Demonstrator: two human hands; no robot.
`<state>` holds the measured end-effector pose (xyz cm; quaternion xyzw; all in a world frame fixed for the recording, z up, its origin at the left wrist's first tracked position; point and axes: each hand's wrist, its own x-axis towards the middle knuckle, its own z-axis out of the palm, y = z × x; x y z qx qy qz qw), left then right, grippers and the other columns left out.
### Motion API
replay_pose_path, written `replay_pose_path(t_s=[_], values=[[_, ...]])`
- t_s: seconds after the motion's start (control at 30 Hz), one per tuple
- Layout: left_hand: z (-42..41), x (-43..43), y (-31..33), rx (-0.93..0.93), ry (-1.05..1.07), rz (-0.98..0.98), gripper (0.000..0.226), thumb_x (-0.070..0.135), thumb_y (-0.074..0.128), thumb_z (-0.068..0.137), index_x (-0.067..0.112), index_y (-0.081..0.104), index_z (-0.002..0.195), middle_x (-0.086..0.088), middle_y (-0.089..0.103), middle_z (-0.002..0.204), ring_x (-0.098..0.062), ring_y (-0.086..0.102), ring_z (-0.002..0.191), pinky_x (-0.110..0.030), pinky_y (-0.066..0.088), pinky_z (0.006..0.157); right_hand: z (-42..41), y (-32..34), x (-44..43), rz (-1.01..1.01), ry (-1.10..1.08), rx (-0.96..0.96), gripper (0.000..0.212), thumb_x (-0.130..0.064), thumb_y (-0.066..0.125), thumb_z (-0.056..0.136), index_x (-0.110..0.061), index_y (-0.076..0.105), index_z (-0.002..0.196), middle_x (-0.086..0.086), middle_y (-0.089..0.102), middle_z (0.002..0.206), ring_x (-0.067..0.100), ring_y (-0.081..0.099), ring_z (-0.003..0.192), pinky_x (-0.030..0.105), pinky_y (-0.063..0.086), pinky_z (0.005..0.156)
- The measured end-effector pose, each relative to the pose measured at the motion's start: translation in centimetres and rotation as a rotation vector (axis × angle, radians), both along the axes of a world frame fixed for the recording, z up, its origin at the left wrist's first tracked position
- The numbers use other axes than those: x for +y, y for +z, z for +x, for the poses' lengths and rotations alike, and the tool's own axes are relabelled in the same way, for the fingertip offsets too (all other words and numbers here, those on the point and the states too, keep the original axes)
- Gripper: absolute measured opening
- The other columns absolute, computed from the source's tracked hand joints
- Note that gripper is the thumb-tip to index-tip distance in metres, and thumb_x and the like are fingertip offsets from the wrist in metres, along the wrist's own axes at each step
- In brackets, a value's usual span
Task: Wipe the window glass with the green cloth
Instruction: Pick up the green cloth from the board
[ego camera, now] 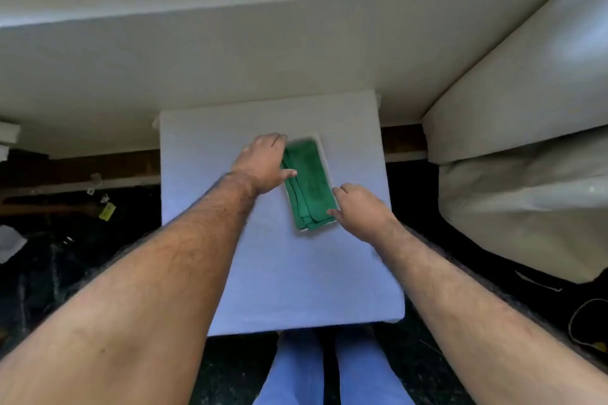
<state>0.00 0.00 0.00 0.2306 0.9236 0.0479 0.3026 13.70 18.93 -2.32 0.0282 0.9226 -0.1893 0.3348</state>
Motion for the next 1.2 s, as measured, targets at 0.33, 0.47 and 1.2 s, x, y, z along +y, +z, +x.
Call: replay_pose_path(t_s=[0.33, 0.47, 1.2], values=[[-1.2, 2.0, -9.2, 0.001, 0.049, -0.057, 0.055, 0.034, 0.063, 0.100, 0.001, 0.051, 0.141, -0.019, 0.056, 0.139, -0.035, 0.049, 0.132, -0.045, 0.047, 0.110, 0.4, -7.8, -2.0, 0.065, -0.294, -0.090, 0.037, -0.038, 0.062, 0.107, -0.002, 0.071, 0.115, 0.008, 0.054, 0.093, 0.027, 0.054, 0.084, 0.035, 0.045, 0.071], [-1.3, 2.7, -10.9, 0.050, 0.060, -0.100, 0.050, 0.030, 0.061, 0.100, 0.001, 0.051, 0.140, -0.020, 0.056, 0.134, -0.036, 0.047, 0.130, -0.048, 0.051, 0.103, -0.3, -8.8, -3.0, 0.107, -0.368, -0.090, 0.023, -0.022, 0.068, 0.105, -0.003, 0.071, 0.116, 0.006, 0.053, 0.088, 0.026, 0.054, 0.079, 0.032, 0.045, 0.068], [-0.1, 0.2, -7.1, -0.237, 0.710, 0.334, 0.032, 0.013, 0.070, 0.088, 0.012, 0.065, 0.119, -0.003, 0.067, 0.109, -0.018, 0.063, 0.089, -0.023, 0.050, 0.070, -2.3, -2.9, -1.0, -0.201, -0.859, -0.022, 0.027, -0.006, 0.075, 0.086, -0.023, 0.054, 0.083, -0.003, 0.060, 0.091, 0.014, 0.055, 0.076, 0.026, 0.044, 0.058]])
